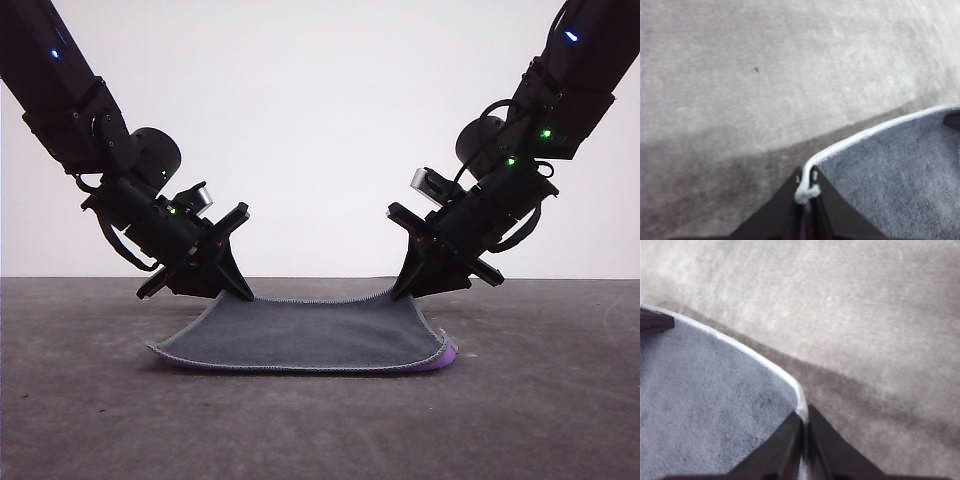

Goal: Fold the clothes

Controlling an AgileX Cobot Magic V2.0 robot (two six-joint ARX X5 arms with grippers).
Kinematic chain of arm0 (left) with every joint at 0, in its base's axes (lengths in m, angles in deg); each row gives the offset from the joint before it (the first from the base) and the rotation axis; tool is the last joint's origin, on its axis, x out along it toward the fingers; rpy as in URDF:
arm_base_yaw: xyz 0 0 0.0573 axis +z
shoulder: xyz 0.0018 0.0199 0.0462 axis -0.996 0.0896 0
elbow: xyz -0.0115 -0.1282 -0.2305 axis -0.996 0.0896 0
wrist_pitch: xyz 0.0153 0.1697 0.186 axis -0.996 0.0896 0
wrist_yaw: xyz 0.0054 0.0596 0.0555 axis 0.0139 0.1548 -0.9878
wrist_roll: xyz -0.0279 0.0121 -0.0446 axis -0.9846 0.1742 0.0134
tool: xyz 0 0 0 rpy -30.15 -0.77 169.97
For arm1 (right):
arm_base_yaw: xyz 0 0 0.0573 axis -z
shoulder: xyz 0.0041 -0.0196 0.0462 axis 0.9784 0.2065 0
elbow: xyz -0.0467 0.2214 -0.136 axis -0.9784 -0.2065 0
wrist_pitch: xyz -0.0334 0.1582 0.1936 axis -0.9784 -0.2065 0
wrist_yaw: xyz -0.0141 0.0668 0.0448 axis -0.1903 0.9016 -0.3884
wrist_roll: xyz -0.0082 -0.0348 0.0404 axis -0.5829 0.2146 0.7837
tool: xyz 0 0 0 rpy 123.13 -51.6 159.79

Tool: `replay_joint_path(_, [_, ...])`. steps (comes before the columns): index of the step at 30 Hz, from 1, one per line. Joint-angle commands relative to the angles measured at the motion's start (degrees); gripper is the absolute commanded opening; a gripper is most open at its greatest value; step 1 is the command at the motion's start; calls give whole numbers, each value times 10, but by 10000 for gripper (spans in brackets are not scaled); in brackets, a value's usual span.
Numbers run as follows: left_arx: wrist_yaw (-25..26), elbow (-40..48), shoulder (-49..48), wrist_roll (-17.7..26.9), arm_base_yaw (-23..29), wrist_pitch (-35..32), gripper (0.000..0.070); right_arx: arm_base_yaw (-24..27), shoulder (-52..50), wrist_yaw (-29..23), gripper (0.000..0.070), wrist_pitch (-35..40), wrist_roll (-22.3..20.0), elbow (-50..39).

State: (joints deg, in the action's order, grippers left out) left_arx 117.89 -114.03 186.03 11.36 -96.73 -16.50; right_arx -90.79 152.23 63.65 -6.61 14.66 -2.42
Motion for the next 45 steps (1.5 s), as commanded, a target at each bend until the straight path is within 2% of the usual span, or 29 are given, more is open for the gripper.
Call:
replay_joint_path(1, [2,-7,17,3,-1,-3,3,-2,17,2,0,3,-10,16])
replay_joint_path(6, [2,-8,8,6,0,8,4,-2,15,12,0,-22,-27,31])
replay_joint_path(10, [2,-9,-9,28,-1,42,4,-1,12,13,0,-89,-59,62])
replay_joint_path(18, [2,-9,-43,46,-2,96,4,-3,6,27,0,-214,-104,115])
replay_joint_path(34, [2,-9,-108,96,-9,269,4,-6,-49,61,0,-347,-128,116])
replay_joint_path(45, [2,-9,-117,134,-32,378,4,-15,-56,56,0,-465,-176,116])
